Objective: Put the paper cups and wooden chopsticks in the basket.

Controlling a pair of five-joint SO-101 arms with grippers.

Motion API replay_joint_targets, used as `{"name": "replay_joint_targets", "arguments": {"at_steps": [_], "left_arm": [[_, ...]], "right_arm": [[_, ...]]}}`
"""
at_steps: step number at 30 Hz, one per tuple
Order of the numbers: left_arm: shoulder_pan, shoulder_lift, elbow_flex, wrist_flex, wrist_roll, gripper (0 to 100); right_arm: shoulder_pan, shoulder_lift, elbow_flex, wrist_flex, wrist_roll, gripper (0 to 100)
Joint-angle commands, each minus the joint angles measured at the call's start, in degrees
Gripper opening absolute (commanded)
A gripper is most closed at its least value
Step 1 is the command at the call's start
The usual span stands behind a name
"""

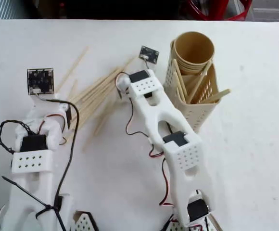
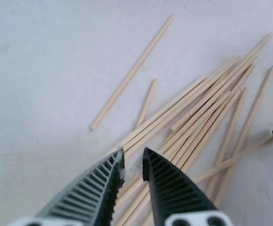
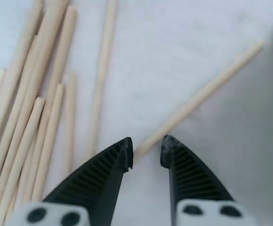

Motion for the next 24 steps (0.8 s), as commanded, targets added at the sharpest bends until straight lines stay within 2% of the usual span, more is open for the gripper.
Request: {"name": "replay_joint_targets", "arguments": {"at_steps": [1, 8, 13, 17, 24], "left_arm": [[0.5, -1.1, -0.3, -1.3, -0.4, 9], [0.5, -1.1, -0.3, -1.3, -0.4, 9], [0.5, -1.1, -0.3, -1.3, -0.4, 9], [0.5, -1.1, -0.3, -1.3, -0.4, 9], [0.4, -1.1, -0.3, -1.4, -0.2, 9]], "right_arm": [[-0.3, 0.3, -0.3, 4.2, -0.3, 10.1], [-0.6, -2.9, -0.3, 10.4, 1.0, 4.1], [0.6, -4.5, -0.2, 13.8, 9.6, 3.6], [0.1, -7.3, 0.0, 14.9, 20.1, 1.8], [0.0, -23.2, 1.4, 20.6, 24.3, 1.7]]}}
